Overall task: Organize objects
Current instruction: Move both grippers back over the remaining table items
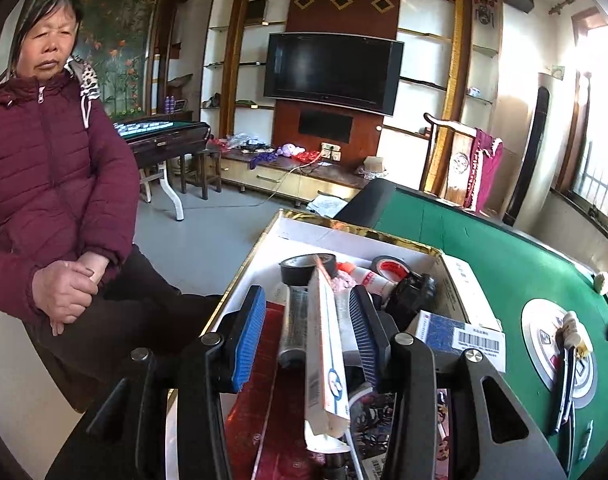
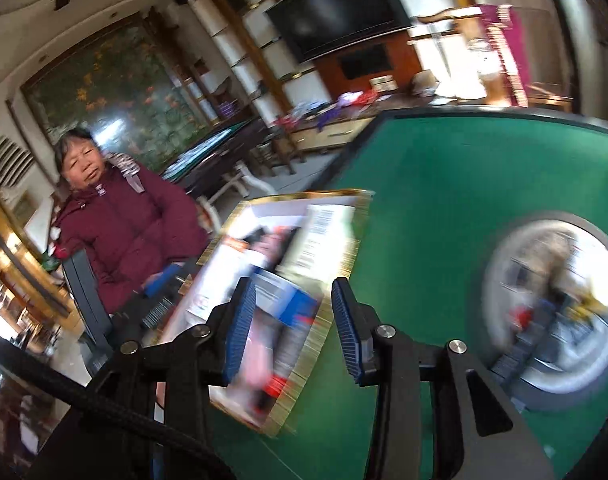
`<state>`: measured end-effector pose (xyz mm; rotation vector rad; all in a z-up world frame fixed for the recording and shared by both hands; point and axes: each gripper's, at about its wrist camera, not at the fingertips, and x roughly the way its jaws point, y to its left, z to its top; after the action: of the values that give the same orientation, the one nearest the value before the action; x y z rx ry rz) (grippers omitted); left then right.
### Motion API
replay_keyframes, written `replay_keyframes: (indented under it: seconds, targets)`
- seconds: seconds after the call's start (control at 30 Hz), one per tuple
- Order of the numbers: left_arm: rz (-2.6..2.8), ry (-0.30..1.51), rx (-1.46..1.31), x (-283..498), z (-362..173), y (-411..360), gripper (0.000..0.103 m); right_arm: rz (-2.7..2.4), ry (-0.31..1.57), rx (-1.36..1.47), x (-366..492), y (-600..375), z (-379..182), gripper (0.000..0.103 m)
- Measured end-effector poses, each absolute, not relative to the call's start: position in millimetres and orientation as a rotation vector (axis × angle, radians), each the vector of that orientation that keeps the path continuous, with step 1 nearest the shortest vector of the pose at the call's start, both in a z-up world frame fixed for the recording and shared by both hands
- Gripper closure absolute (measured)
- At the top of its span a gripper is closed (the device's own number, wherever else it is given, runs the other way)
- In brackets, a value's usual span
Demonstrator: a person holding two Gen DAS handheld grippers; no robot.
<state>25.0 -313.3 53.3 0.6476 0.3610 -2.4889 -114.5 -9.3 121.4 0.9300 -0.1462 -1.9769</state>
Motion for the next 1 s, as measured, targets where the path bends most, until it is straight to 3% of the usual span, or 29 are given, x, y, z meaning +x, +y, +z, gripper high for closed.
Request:
replay_keyframes:
  seconds: [0.27, 0.47, 0.6, 0.77, 1.0]
  targets:
    - [-2.578, 0.3, 0.659, 19, 56, -288, 0.065, -2.178, -0.302, 1.035, -129, 104, 95, 0.065]
    - [-2.743, 0.123, 0.643, 21, 92, -213, 0.065, -2.193, -0.423, 1.098, -146, 136, 88, 0.065]
    - [-2.955, 0.09, 0.941, -13, 93, -151, 0.065, -2.187, -0.455, 1.095, -144, 144, 88, 0.065]
    - [-3.021, 0.07, 1.481, -84, 58, -90, 0.065, -2.159, -0.476, 1.104, -143, 151, 82, 0.065]
    - [-2.921, -0.004, 1.671, -132, 37, -64, 0.066, -2.136, -0.512, 1.092, -142, 158, 85, 0.065]
